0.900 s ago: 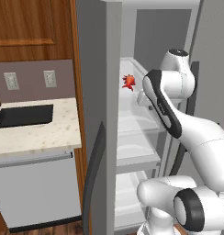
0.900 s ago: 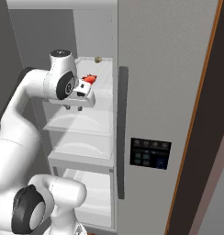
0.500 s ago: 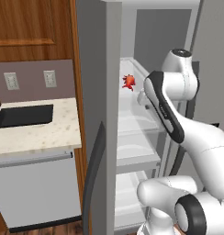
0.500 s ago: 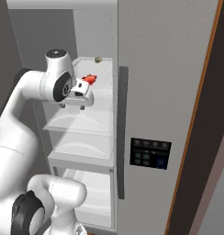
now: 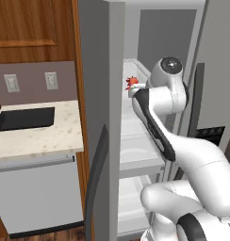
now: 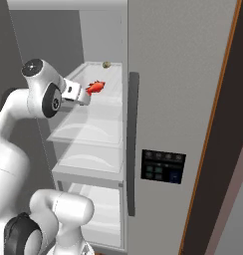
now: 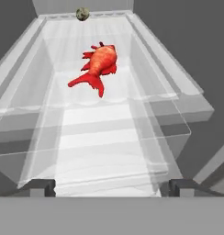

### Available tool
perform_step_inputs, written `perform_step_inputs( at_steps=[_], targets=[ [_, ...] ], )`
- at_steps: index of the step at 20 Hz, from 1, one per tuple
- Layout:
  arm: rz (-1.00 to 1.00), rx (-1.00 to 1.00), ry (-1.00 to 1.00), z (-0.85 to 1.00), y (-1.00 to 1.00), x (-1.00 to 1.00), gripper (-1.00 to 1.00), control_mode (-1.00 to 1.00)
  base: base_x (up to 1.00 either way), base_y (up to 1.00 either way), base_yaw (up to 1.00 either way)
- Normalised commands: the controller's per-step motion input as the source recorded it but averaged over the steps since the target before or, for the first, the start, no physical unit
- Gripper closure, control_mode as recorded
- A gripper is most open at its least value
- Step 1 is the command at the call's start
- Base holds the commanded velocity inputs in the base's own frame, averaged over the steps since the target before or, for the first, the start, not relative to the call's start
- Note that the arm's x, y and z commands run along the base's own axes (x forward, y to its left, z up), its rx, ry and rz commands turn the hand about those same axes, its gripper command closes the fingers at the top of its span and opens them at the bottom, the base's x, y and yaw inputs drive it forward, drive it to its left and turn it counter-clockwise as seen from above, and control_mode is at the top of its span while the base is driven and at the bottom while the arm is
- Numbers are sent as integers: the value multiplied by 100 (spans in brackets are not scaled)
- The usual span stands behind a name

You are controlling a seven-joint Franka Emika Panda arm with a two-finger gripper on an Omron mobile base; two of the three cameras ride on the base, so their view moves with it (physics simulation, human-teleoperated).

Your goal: Take the fish out of the fridge, briefly rinse it in the sink, and place it on the tray next to the sink.

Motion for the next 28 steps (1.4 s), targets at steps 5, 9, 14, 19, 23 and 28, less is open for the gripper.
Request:
perform_step_inputs(
  at_steps=[5, 9, 14, 19, 23, 28],
  targets=[
    [-29, 6, -18, 36, 38, 87, -100, -100, 0, 0, 0],
    [-14, 16, -5, 18, 3, 73, -100, -100, 0, 0, 0],
    [1, 2, 1, 0, -27, 10, -100, -100, 0, 0, 0],
    [16, 0, 2, -5, -43, 0, -100, -100, 0, 0, 0],
    [2, 0, 0, -1, -1, 1, -100, -100, 0, 0, 0],
    [0, 0, 10, -1, 4, 70, -100, -100, 0, 0, 0]
  ],
)
